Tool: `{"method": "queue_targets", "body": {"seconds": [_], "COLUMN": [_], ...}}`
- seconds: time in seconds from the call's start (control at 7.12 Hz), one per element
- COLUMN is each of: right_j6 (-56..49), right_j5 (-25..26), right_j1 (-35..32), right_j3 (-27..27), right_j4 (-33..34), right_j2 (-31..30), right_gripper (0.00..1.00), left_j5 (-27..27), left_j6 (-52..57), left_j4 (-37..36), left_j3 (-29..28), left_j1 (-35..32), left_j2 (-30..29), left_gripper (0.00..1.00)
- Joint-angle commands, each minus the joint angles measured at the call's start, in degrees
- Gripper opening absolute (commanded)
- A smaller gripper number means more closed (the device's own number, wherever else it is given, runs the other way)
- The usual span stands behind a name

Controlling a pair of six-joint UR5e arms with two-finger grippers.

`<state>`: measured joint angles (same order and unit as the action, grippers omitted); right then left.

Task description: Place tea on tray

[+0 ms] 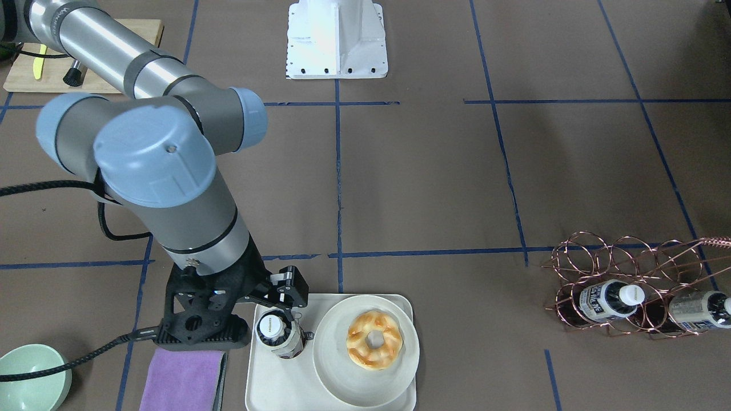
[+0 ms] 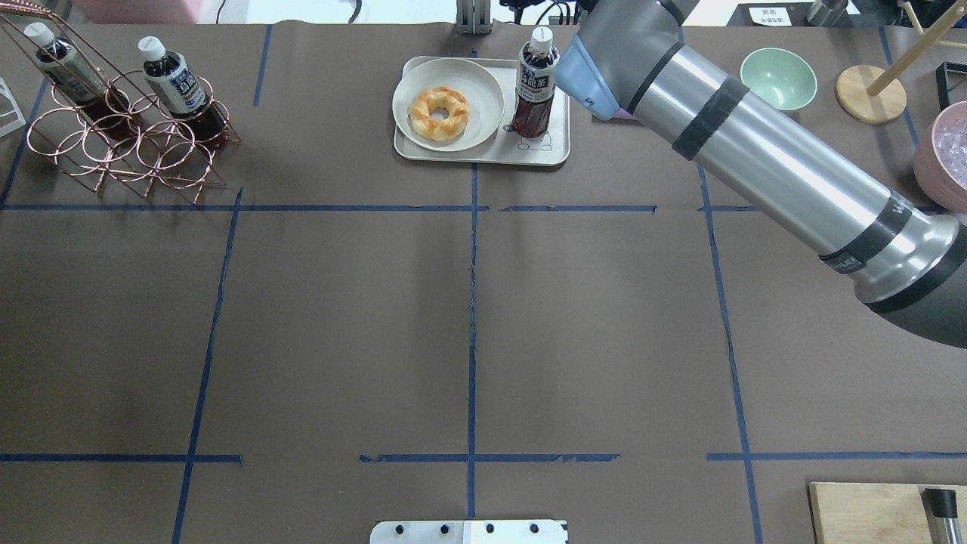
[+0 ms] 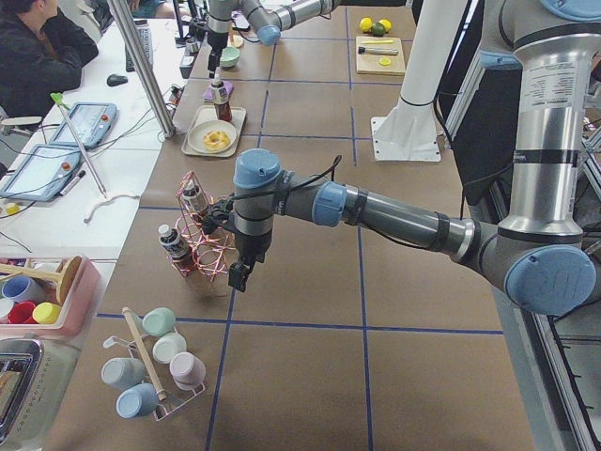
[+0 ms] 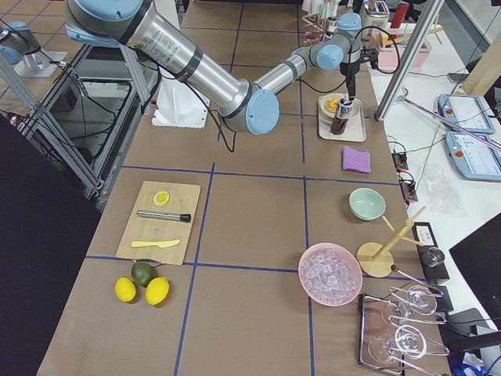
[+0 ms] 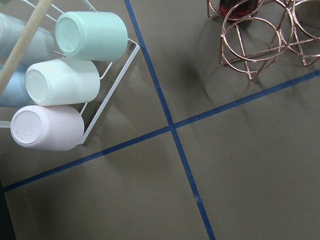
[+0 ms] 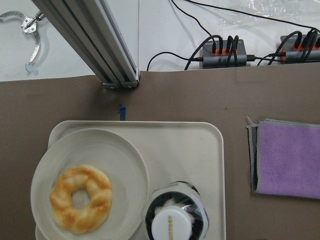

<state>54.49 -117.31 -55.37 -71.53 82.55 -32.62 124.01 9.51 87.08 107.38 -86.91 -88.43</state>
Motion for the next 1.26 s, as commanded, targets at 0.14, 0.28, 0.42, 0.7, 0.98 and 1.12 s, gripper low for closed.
{"method": "queue_targets", "body": {"seconds": [0.14,0.28,0.42,0.7,0.98,1.12], "right_j6": [-8.1,-12.5,-17.2,-36.2,-56.3,-61.1], "right_j5": [-1.6,-2.1,-4.7,-12.9,-17.5,-17.6], "right_j1": [-2.0,-2.9,-5.0,-15.8,-25.4,-28.4], "right_j3": [-34.5,-42.5,-46.2,-46.3,-41.4,-39.2], "right_j4": [15.8,16.6,15.8,15.9,15.8,15.8], "right_j2": [-20.4,-28.9,-37.0,-49.1,-57.9,-60.6], "right_gripper": [1.0,1.0,1.0,1.0,1.0,1.0], "left_j5": [0.1,0.9,5.6,7.2,9.1,11.5], "left_j6": [-0.1,-0.1,-0.1,0.0,-0.8,-2.1], "left_j4": [-0.9,-1.1,-1.0,-0.3,-0.4,-0.2], "left_j3": [-1.2,-2.7,-5.6,-8.6,-10.2,-12.1], "left_j1": [-1.8,-3.2,-4.8,-6.3,-6.3,-6.2], "left_j2": [0.1,0.1,0.1,1.7,2.5,2.4], "left_gripper": [1.0,1.0,1.0,1.0,1.0,1.0]}}
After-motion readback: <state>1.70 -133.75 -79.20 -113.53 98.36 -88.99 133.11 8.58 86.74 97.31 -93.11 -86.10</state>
